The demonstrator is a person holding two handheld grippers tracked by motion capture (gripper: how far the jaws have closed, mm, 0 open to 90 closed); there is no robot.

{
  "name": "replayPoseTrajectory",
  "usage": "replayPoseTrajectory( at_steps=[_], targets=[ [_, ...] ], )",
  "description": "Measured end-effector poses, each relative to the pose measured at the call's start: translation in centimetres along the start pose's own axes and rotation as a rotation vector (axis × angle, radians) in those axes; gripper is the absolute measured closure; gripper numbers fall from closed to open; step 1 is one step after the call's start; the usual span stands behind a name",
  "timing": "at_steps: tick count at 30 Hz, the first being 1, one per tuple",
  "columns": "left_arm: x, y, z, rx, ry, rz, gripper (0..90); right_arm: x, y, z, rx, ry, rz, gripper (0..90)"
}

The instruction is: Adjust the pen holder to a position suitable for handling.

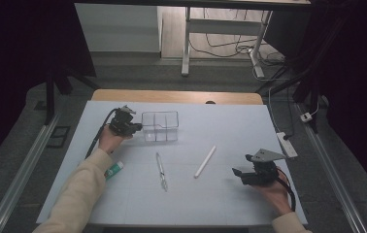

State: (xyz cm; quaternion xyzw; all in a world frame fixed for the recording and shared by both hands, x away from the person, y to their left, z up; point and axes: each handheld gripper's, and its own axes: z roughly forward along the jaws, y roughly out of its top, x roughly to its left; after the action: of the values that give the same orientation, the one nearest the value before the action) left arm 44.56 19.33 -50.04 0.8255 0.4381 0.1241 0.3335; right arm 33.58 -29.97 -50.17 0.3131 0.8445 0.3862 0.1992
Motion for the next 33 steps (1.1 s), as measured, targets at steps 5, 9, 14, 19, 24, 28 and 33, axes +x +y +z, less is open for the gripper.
replayPoseTrajectory(
  at_steps=[5, 9, 14, 19, 24, 28, 33],
  targets=[
    [0.0, 0.5, 0.4, 0.011, -0.011, -0.006, 88.7, 0.0, 0.0, 0.0, 0.000, -0.001, 0.002, 22.4],
    [-0.3, 0.9, 0.8, 0.017, -0.011, -0.002, 88.7, 0.0, 0.0, 0.0, -0.001, -0.001, 0.002, 22.4],
    [-0.9, 1.6, 1.2, 0.027, -0.014, 0.017, 88.6, 0.0, 0.0, 0.0, 0.002, 0.000, 0.001, 22.4],
    [-1.5, 2.3, 1.6, 0.035, -0.010, 0.027, 88.4, 0.0, 0.0, 0.0, 0.004, -0.001, 0.004, 22.4],
    [-2.1, 3.0, 2.2, 0.032, -0.018, 0.031, 88.4, 0.0, 0.0, 0.0, 0.006, -0.001, 0.004, 22.4],
    [-2.8, 3.4, 2.7, 0.039, -0.030, 0.047, 88.4, 0.0, 0.0, 0.0, 0.006, 0.000, 0.005, 22.4],
    [-3.4, 3.7, 3.4, 0.053, -0.037, 0.064, 88.4, 0.0, 0.0, 0.0, 0.008, 0.001, 0.006, 22.6]
  ],
)
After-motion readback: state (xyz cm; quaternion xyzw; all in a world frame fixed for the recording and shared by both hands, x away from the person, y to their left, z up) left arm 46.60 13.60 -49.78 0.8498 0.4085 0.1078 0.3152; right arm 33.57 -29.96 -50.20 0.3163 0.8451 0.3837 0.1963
